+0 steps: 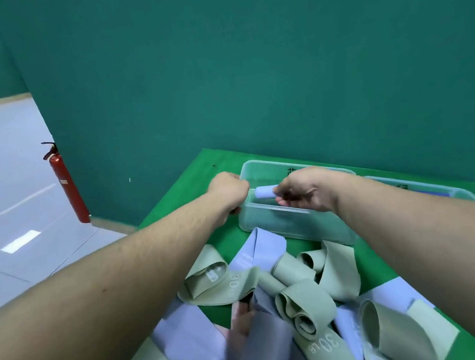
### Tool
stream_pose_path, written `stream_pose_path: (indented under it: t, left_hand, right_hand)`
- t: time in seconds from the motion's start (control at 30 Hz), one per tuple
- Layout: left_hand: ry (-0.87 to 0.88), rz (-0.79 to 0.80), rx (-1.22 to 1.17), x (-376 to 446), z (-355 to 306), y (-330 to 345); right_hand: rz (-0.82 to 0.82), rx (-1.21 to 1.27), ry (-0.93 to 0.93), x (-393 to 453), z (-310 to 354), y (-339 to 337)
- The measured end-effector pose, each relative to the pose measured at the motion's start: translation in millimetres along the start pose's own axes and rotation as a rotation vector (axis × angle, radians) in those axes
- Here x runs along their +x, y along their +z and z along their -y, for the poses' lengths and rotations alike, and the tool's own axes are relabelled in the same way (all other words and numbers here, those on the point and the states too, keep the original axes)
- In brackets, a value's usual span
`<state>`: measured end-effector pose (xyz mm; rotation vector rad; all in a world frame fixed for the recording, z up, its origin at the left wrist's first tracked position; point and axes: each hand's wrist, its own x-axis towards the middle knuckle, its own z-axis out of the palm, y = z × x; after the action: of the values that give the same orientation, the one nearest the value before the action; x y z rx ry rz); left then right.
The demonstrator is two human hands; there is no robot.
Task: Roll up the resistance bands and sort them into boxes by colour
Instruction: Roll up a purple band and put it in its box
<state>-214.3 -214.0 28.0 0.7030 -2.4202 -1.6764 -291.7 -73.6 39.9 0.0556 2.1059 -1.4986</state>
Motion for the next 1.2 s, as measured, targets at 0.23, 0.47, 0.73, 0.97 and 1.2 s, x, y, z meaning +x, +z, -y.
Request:
stream_pose_path:
  t: [0.23, 0.47, 0.73, 0.97, 1.2]
  left_hand:
    - [-0.018, 0.060, -0.126, -2.6, 6.3, -5.6]
    - [-0.026, 0.095, -0.129, 0.9, 9.0, -8.2]
    - [-0.016, 0.086, -0.138, 2.6, 9.8, -5.9]
    - [-0.014, 0.090, -0.150, 6.2, 11.5, -5.6]
    - [-0.008, 0.099, -0.137, 3.0, 10.8, -8.2]
  right_hand:
    - [0.011, 0.085, 0.124, 30.4, -0.5, 23.1]
    - [-0.038, 0.084, 0.115, 42.1, -5.4, 24.7]
    - [-0.051, 0.081, 0.098, 48.1, -3.2, 27.0]
    - [-0.126, -0.141, 0.064, 47.6, -4.7, 36.8]
    - [-0.180, -0.270, 0.051, 52.8, -4.7, 37.2]
